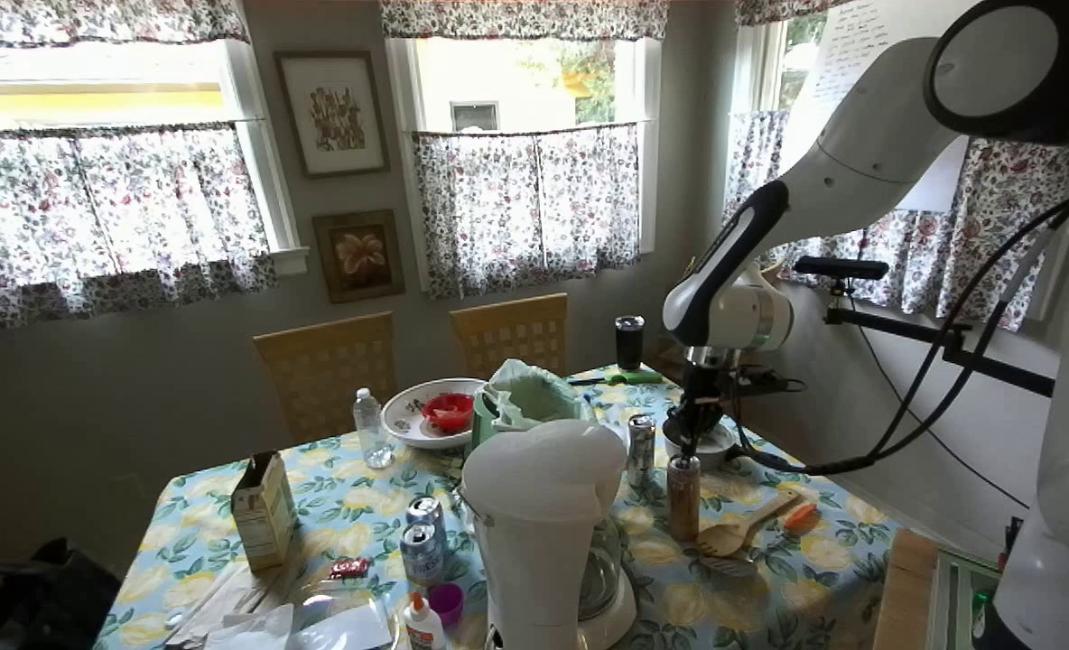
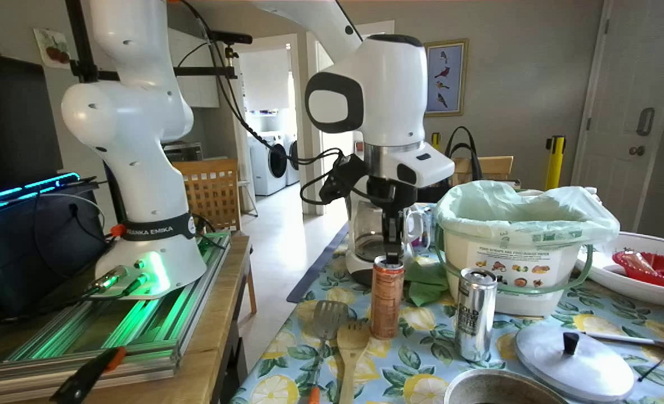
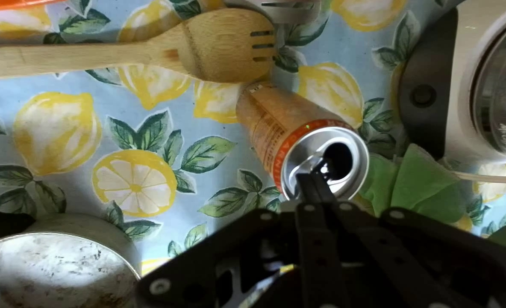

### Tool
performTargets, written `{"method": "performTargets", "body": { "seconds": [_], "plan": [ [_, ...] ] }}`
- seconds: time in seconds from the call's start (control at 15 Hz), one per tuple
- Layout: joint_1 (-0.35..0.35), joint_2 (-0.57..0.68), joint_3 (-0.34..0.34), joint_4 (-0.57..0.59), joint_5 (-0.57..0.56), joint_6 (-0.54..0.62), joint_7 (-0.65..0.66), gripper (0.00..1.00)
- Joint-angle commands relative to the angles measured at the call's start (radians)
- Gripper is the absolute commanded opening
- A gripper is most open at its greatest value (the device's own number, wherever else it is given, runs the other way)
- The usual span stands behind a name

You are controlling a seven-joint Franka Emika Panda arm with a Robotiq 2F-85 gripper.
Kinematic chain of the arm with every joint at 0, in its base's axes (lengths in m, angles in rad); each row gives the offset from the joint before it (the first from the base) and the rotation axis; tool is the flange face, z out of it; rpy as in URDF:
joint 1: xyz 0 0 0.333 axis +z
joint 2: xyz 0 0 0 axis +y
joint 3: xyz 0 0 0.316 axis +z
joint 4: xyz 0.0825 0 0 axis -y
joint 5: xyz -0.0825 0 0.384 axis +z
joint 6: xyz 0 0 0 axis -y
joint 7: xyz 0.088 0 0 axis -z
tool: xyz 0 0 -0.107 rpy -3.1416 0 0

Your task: Put the brown can inside the white bin

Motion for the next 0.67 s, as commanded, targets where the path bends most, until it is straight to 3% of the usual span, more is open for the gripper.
{"method": "performTargets", "body": {
  "seconds": [0.0,0.6],
  "plan": [
    [-0.02,0.005,0.021,0.007,0.052,0.012,-0.055,0.0],
    [-0.02,0.004,0.023,0.01,0.059,0.008,-0.08,0.0]
  ]
}}
